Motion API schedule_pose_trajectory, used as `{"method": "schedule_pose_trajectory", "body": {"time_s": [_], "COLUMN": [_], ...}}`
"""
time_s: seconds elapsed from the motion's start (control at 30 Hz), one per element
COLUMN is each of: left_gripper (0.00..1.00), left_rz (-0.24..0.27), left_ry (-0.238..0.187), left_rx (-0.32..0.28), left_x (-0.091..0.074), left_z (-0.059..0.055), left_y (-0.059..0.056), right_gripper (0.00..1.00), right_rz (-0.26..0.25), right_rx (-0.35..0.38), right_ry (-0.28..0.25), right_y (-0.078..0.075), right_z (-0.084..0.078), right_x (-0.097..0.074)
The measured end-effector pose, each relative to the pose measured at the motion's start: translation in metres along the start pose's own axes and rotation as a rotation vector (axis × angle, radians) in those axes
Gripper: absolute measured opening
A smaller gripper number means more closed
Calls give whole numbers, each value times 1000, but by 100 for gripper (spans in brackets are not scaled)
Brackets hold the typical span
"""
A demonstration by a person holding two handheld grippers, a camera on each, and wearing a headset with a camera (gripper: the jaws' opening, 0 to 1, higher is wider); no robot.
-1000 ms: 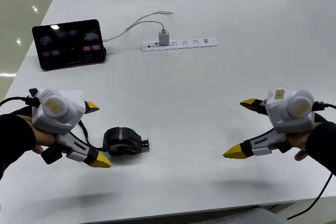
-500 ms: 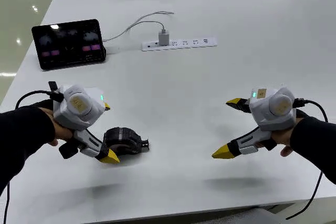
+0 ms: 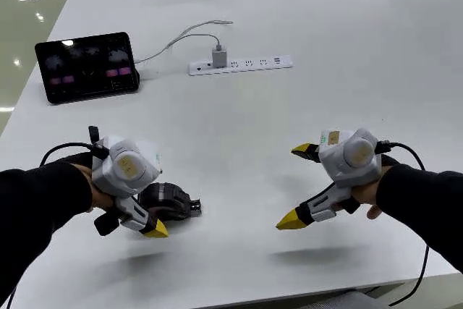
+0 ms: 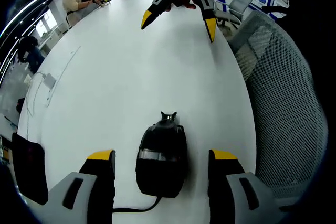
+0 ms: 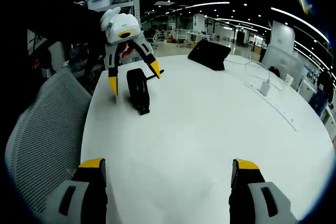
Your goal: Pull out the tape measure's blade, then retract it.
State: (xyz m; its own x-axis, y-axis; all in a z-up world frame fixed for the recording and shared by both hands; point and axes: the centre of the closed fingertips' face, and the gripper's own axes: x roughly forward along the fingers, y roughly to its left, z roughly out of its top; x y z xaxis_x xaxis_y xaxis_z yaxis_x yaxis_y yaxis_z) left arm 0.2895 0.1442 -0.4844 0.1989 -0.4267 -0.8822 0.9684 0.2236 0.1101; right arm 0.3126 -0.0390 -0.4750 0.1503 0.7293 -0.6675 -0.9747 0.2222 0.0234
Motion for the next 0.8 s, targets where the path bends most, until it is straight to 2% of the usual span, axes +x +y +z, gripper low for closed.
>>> {"method": "schedule_pose_trajectory", "body": {"time_s": [0.13, 0.27, 0.4, 0.5, 0.53, 0.67, 0.8], "left_gripper": [60, 52, 40, 33, 32, 31, 31], "left_rz": [-35, -40, -24, 3, 8, -1, -6], "left_ry": [-13, -17, -15, -23, -18, -28, -44], "left_rx": [-2, 12, 20, -10, 8, 8, -19], "left_x": [4, 5, 5, 6, 6, 7, 7], "left_z": [0, 1, 2, 3, 2, 1, 2], "left_y": [-4, -4, -1, 3, 5, 3, 3], "right_gripper": [99, 99, 99, 99, 99, 99, 99], "right_rz": [2, 13, 18, 23, 29, 55, 76], "right_rx": [19, 16, 12, 12, 3, -25, -39], "right_ry": [-8, -5, -1, -7, -10, -7, 6], "right_y": [0, 4, 6, 9, 10, 16, 20], "right_z": [5, 9, 13, 20, 22, 29, 31], "right_x": [11, 20, 31, 39, 42, 51, 62]}}
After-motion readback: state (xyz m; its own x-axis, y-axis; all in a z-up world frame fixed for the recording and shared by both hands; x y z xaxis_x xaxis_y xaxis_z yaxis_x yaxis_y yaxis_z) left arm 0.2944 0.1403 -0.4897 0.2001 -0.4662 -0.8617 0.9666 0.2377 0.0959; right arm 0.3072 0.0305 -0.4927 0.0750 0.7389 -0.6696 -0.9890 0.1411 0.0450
